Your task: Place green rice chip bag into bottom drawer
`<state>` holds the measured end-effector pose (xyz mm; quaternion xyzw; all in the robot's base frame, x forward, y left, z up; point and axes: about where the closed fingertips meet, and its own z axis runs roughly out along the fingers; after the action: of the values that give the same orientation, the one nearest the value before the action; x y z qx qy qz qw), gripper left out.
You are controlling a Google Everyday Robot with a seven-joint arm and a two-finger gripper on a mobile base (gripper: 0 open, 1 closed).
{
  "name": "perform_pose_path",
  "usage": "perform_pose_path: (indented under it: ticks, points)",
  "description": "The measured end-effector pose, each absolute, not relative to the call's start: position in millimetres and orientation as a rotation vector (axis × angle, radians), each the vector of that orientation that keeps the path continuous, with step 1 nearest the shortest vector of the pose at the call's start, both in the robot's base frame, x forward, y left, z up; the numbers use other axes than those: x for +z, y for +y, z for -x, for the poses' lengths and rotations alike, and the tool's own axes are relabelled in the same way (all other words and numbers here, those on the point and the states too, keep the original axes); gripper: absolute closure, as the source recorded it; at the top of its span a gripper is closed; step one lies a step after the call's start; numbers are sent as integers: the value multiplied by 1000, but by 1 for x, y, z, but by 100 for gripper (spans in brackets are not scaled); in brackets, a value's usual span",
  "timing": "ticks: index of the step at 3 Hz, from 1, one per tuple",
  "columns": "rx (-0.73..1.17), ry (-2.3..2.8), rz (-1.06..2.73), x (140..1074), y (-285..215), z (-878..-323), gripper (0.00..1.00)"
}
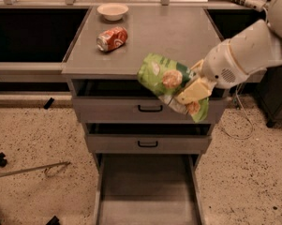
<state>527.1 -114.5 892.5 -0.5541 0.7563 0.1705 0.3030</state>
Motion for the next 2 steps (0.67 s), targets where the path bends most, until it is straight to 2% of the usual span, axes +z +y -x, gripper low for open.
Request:
perform_pose_path:
  ticks: [1, 2]
  points:
    - [675, 1988, 1491, 841, -70, -478, 100]
    - [784, 1989, 1585, 787, -39, -440, 100]
